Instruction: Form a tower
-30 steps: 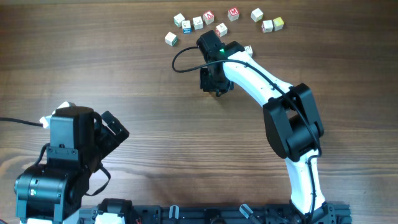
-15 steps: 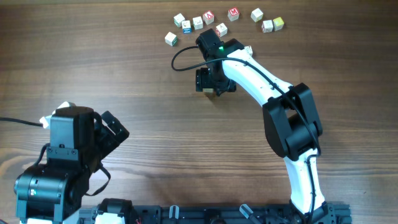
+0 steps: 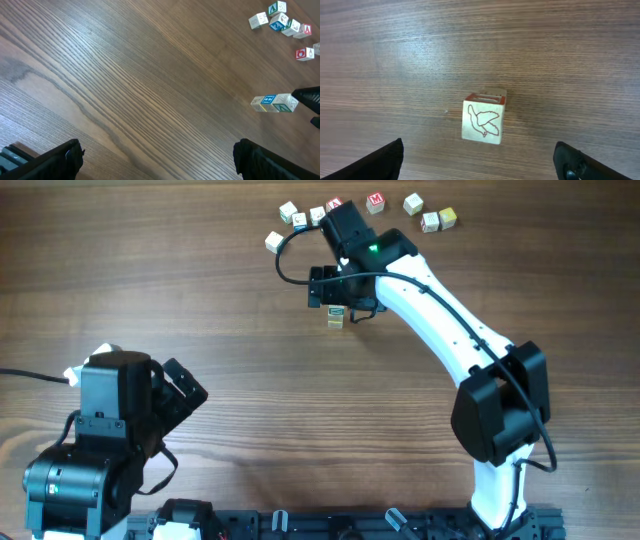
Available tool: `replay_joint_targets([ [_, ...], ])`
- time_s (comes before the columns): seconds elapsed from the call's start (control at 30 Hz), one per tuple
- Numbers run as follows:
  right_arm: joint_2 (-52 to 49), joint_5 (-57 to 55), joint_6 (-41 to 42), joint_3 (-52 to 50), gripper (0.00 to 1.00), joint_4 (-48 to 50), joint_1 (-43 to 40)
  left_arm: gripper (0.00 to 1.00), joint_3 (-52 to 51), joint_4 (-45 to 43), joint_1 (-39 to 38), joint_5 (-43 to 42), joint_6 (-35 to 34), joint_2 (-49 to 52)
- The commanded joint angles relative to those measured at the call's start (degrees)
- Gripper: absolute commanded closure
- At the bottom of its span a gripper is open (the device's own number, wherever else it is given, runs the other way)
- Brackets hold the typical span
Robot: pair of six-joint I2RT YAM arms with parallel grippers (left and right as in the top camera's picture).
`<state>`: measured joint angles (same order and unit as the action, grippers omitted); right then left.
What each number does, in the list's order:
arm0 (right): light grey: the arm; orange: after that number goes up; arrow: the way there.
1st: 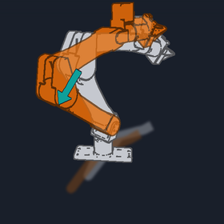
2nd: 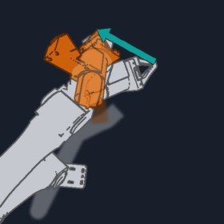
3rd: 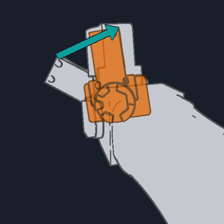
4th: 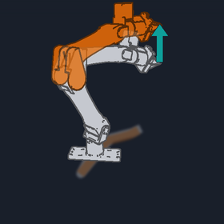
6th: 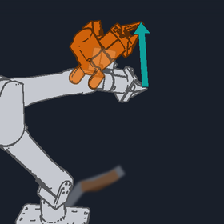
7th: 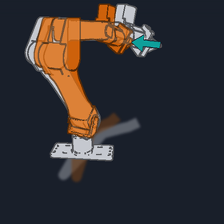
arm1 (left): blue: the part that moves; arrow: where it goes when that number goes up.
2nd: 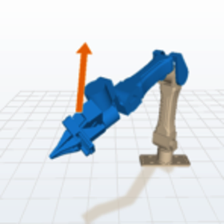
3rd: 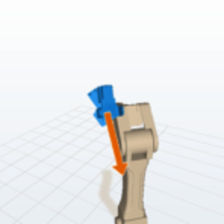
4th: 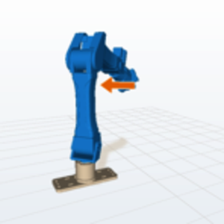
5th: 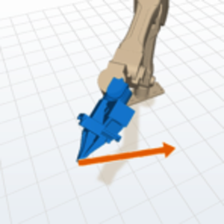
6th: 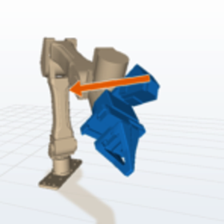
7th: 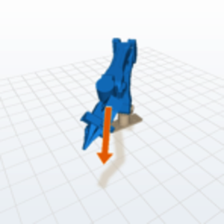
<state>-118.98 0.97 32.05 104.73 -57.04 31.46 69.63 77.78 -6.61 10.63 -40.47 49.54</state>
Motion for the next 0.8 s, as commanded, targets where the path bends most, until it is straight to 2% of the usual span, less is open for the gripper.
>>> replay_joint_targets([
  [0.0, -3.6, -2.7, 2.9, 0.9, 0.1, 0.7, 1.5, 0.0, -0.3, -0.1, 0.4, -0.1, -0.7, 0.0],
  [0.17, -7.0, -6.2, 4.3, 0.9, 0.16, 1.2, 1.8, 0.0, -0.3, -0.1, 0.4, -0.1, -0.7, 0.0],
  [0.5, -10.2, -7.0, 4.4, 0.9, 0.48, 2.4, 1.8, 0.0, -0.3, -0.1, 0.3, -0.1, -0.7, 0.0],
  [0.77, -10.2, -7.0, 4.0, 0.9, 0.59, 2.4, 1.8, 0.0, -0.3, -0.1, 0.4, -0.1, -0.7, 0.0],
])
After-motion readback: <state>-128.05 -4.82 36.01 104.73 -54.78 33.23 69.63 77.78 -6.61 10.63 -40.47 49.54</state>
